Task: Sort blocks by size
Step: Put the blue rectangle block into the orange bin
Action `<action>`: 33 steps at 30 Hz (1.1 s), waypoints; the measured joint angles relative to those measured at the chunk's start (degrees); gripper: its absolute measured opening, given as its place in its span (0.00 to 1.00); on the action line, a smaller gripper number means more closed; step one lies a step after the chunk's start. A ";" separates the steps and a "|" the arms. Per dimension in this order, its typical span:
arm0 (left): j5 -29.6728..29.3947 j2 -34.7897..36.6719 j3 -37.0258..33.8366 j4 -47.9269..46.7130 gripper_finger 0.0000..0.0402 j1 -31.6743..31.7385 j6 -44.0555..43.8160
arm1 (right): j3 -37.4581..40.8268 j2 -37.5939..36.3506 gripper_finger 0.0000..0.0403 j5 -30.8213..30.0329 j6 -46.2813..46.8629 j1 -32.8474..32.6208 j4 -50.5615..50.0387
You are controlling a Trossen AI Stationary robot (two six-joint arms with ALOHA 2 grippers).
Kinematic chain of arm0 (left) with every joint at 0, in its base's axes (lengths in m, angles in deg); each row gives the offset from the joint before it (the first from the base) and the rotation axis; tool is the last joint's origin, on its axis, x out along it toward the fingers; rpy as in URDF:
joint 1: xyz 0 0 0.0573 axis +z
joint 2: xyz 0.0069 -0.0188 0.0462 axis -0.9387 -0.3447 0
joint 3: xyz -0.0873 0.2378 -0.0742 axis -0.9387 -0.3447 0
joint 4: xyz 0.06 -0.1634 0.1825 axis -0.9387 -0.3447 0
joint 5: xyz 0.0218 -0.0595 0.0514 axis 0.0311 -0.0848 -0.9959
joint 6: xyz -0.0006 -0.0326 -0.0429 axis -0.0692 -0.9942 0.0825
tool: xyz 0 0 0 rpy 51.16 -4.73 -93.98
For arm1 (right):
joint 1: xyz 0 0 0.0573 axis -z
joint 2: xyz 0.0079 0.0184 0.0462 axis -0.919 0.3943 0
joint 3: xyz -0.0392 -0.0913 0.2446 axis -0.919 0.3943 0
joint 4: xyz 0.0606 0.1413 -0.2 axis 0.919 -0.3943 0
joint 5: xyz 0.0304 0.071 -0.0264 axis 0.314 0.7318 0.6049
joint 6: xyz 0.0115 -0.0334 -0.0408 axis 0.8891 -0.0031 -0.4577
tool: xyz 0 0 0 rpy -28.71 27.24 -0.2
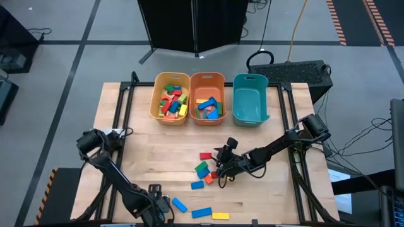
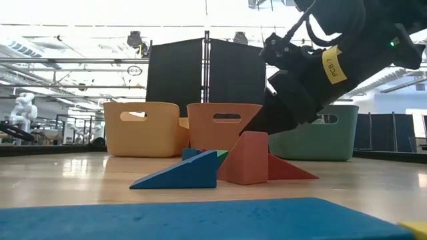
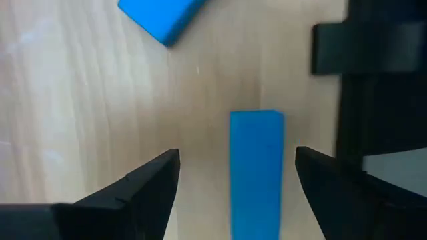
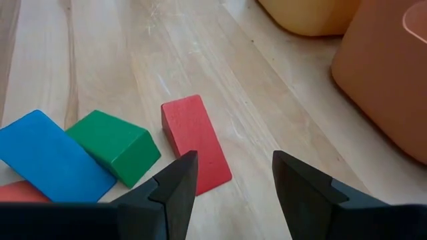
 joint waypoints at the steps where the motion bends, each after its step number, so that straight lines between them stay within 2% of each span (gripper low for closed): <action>1: 0.21 -0.67 0.00 -0.12 0.74 -0.09 0.20 | 0.00 0.00 0.45 0.01 -0.09 0.04 0.00; 7: 0.50 -3.25 0.37 -1.28 0.74 -0.67 1.53 | 0.00 0.00 0.45 0.00 -0.59 0.44 0.00; 10: -0.12 -3.32 0.35 -1.59 0.70 -0.97 1.61 | 0.00 0.00 0.45 0.14 -0.92 0.68 -0.02; 13: -0.75 -2.92 0.23 -2.01 0.60 -0.97 1.57 | 0.00 0.00 0.45 0.28 -1.16 1.03 -0.02; 19: -1.37 -2.64 0.09 -2.59 0.32 -0.40 1.87 | 0.00 0.00 0.45 1.53 -1.19 1.72 -0.02; 22: -1.38 -2.66 0.09 -3.19 0.23 0.31 3.07 | 0.00 0.00 0.45 1.53 -1.18 1.72 -0.04; 25: -0.98 -2.53 0.15 -4.37 0.22 1.45 4.80 | 0.00 0.00 0.45 0.89 -0.67 1.61 -0.04; 28: -1.24 -1.83 0.16 -5.85 0.22 2.91 7.93 | 0.00 0.00 0.45 -2.71 -0.80 0.72 -0.04; 33: -4.97 -0.23 -0.25 -7.42 0.24 6.54 13.25 | 0.00 0.00 0.45 -4.66 -1.12 -0.25 -0.02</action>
